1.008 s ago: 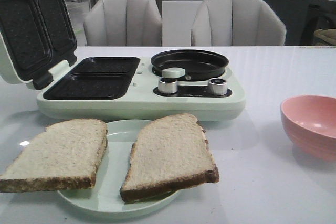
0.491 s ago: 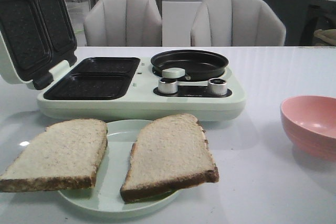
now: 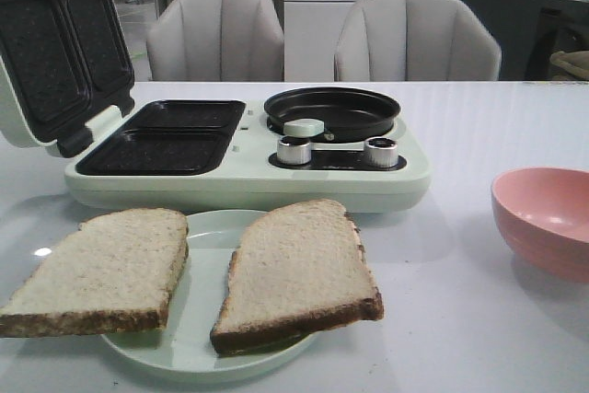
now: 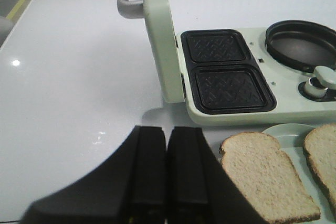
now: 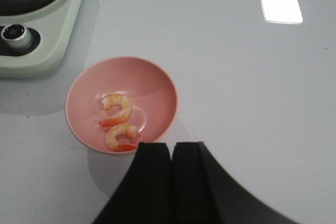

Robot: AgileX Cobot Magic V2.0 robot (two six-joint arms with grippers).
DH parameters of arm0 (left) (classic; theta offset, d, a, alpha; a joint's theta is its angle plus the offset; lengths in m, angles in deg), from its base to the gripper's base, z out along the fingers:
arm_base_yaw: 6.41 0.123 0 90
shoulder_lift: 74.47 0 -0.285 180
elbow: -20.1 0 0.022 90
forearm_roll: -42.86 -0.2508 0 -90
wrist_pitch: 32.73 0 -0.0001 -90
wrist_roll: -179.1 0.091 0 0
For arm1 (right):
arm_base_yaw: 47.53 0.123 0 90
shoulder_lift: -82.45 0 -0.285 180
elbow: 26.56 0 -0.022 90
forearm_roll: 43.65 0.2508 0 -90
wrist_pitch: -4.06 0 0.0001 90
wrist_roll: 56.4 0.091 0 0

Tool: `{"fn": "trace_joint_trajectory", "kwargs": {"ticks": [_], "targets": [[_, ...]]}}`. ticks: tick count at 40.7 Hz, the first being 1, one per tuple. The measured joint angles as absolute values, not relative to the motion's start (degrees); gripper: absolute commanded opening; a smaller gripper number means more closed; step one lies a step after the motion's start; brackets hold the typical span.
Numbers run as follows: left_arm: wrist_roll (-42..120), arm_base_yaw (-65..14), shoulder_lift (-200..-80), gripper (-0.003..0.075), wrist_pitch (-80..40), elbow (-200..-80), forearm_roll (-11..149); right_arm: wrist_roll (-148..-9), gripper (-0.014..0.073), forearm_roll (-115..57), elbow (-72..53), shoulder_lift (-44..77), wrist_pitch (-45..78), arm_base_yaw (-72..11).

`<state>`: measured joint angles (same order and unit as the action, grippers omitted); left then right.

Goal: Make breakfast with bread and shrimp

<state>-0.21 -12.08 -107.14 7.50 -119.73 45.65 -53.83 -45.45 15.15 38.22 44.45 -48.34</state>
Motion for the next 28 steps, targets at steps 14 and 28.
{"fn": "trace_joint_trajectory", "kwargs": {"ticks": [14, 28], "targets": [[-0.2, -12.1, -107.6, 0.0484, 7.6, -116.0, 45.7, -53.7, 0.0491, -43.2, 15.1, 37.0, 44.4, -48.3], [5.0, -17.5, -107.7, 0.0581, 6.4, -115.5, 45.7, -53.7, 0.0537, -43.2, 15.1, 37.0, 43.9, -48.3]]}}
